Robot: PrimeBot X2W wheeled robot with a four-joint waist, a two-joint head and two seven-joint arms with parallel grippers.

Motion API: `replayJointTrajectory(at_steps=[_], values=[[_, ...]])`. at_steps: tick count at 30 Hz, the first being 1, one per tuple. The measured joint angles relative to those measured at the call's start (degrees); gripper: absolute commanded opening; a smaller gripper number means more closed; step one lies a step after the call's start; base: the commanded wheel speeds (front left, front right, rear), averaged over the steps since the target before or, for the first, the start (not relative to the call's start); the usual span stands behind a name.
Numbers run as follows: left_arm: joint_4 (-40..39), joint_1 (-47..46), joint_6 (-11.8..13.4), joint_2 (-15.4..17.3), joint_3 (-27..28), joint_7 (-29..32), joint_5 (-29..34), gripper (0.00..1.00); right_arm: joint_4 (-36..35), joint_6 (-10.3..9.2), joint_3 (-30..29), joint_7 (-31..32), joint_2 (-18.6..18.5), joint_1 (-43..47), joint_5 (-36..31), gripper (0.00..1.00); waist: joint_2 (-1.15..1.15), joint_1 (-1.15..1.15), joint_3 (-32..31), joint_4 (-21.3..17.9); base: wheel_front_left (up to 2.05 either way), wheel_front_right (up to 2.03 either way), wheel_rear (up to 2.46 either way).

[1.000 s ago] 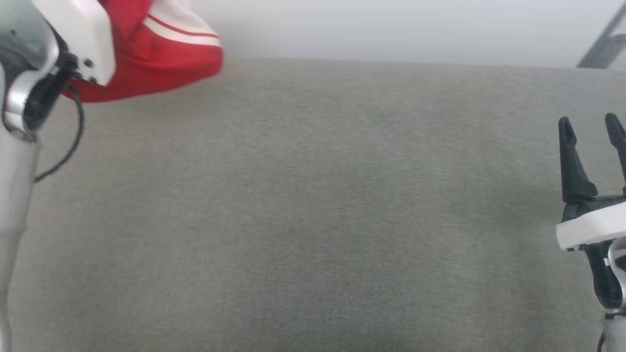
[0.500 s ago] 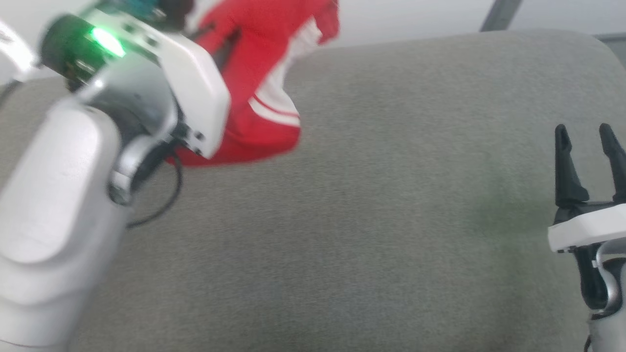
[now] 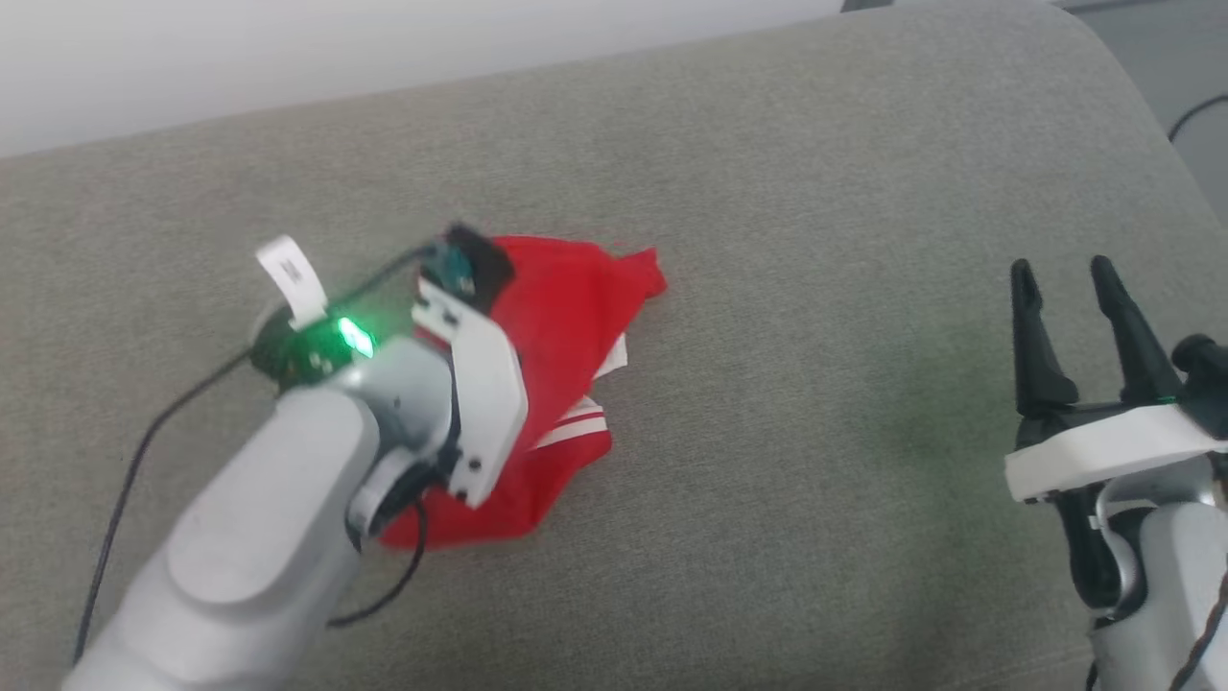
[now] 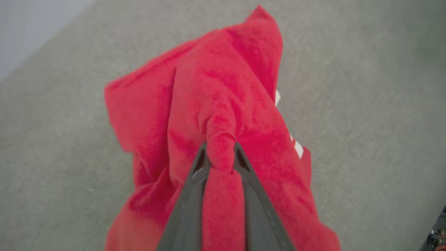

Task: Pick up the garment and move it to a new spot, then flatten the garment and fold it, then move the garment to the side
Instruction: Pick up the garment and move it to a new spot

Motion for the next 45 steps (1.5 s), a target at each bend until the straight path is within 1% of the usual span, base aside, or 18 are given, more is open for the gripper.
replayJointTrajectory(at_steps=[4,10,11,12,13,14,21,26,30,34,37,38,43,45], values=[[5.67,1.6,-0.64,-0.82,-1.53,-0.03,-0.31,0.0,1.29,0.0,1.64,-0.73,0.41,-0.42,0.46,1.0,0.0,0.0,0.43,-1.05,0.0,0.0,0.0],[11.41,1.01,-1.72,-1.76,-2.3,-0.65,-0.44,0.0,2.93,0.0,3.74,-1.67,0.26,-1.68,1.4,1.0,0.0,0.0,0.79,-1.89,0.0,0.0,0.0],[12.09,0.86,-1.87,-2.02,-2.27,-0.68,-0.77,0.07,3.22,0.0,4.14,-1.72,0.16,-1.87,1.46,1.0,0.0,0.0,0.75,-1.9,0.0,0.0,0.0],[12.63,0.64,-2.03,-2.25,-2.33,-0.89,-0.87,0.25,3.42,0.0,4.46,-1.79,0.07,-2.1,1.57,1.0,0.0,0.0,0.66,-1.85,0.0,0.0,0.0],[13.02,0.25,-2.4,-2.47,-2.48,-1.15,-0.87,0.67,3.52,0.0,4.64,-1.87,0.0,-2.27,1.79,1.0,0.0,0.0,0.5,-1.73,0.0,0.0,0.0],[13.4,0.18,-2.61,-2.83,-2.42,-1.49,-1.3,1.0,3.67,0.0,4.74,-2.1,-0.11,-2.33,1.86,1.0,0.0,0.0,0.29,-1.55,0.0,0.0,0.0],[12.34,-0.89,-3.38,-3.21,-1.7,-6.09,-1.78,1.0,4.57,0.0,4.34,-2.23,-1.45,-1.93,2.25,1.0,0.0,0.0,-2.04,0.7,0.0,0.0,0.0],[9.29,-0.97,-3.34,-2.74,0.47,-12.23,-1.89,1.0,4.22,0.0,2.72,-1.94,-2.33,-0.86,2.03,1.0,0.0,0.0,-4.08,3.04,0.0,0.0,0.0],[6.91,0.42,-2.97,-1.29,3.26,-19.17,-2.26,1.0,3.61,0.0,2.13,-1.44,-2.52,0.39,1.22,1.0,0.0,0.0,-5.94,4.98,0.0,0.0,0.0],[4.97,3.36,-1.44,0.73,6.53,-27.19,-2.22,1.0,3.05,0.0,1.02,-0.85,-2.58,2.04,0.9,1.0,0.0,0.0,-7.95,7.17,0.0,0.0,0.0],[3.78,6.43,0.41,2.35,9.32,-33.18,-1.69,1.0,2.82,0.0,0.34,-0.41,-2.65,3.27,0.76,1.0,0.0,0.0,-9.4,8.91,0.0,0.0,0.0],[3.78,6.43,0.41,2.35,9.32,-33.18,-1.69,1.0,2.82,0.0,0.34,-0.41,-2.65,3.27,0.76,1.0,0.0,0.0,-9.4,8.91,0.0,0.0,0.0],[3.04,11.46,2.21,4.86,12.28,-40.91,-1.08,1.0,2.45,0.0,-0.73,-0.18,-3.03,5.1,0.24,1.0,0.0,0.0,-11.45,12.04,0.0,0.0,0.0],[3.19,13.41,2.54,5.73,13.4,-43.24,-1.12,1.0,2.48,0.0,-1.0,-0.16,-3.16,5.83,0.02,1.0,0.0,0.0,-12.24,13.22,0.0,0.0,0.0]])
